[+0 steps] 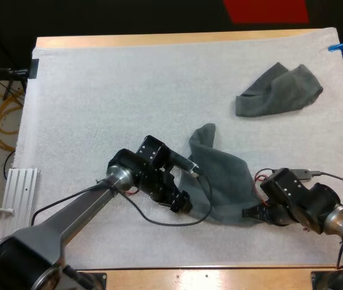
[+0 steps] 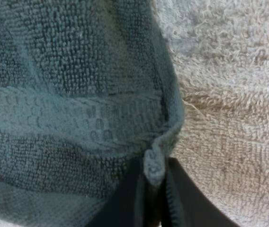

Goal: Pick towel from pile fold and stack

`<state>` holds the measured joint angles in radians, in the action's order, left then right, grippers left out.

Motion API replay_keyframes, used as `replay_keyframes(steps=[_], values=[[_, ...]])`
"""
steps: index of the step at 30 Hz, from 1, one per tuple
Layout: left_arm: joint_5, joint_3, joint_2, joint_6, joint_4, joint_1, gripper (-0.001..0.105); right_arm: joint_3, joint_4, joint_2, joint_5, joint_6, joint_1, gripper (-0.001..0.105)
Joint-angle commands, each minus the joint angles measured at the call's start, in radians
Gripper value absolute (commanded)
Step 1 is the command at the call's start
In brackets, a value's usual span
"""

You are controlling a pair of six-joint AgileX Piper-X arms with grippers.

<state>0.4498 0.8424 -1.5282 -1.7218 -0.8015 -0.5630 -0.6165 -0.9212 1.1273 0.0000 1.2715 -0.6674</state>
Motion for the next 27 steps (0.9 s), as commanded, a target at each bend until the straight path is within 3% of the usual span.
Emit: replay_keyframes(steps=[1, 6, 9, 14, 16, 21, 24, 27], values=[[-0.016, 0.0, -0.012, -0.009, 0.012, -0.004, 0.072, 0.0, 0.003, -0.008, 0.0, 0.008, 0.005, 0.0], [-0.036, 0.0, -0.08, -0.009, 0.031, -0.004, 0.068, 0.0, 0.007, -0.008, 0.0, 0.01, 0.005, 0.0], [-0.036, 0.0, -0.11, -0.009, 0.034, -0.008, 0.051, 0.0, 0.016, -0.008, 0.0, 0.01, 0.005, 0.0], [-0.036, 0.0, -0.136, -0.009, 0.043, -0.043, 0.01, 0.0, 0.018, -0.008, 0.0, 0.01, 0.005, 0.0], [-0.036, 0.0, -0.138, -0.004, 0.044, -0.063, 0.0, 0.0, 0.018, -0.008, 0.0, 0.01, 0.005, 0.0], [-0.052, 0.002, -0.116, 0.005, 0.038, -0.097, 0.0, 0.0, 0.034, -0.008, 0.0, 0.031, 0.005, 0.0], [-0.055, 0.019, -0.037, 0.011, 0.004, -0.097, 0.0, -0.011, 0.04, -0.011, 0.0, 0.062, 0.005, 0.0], [-0.115, 0.043, 0.084, 0.029, -0.05, -0.069, 0.0, -0.045, 0.056, -0.024, 0.049, 0.058, 0.005, 0.0]])
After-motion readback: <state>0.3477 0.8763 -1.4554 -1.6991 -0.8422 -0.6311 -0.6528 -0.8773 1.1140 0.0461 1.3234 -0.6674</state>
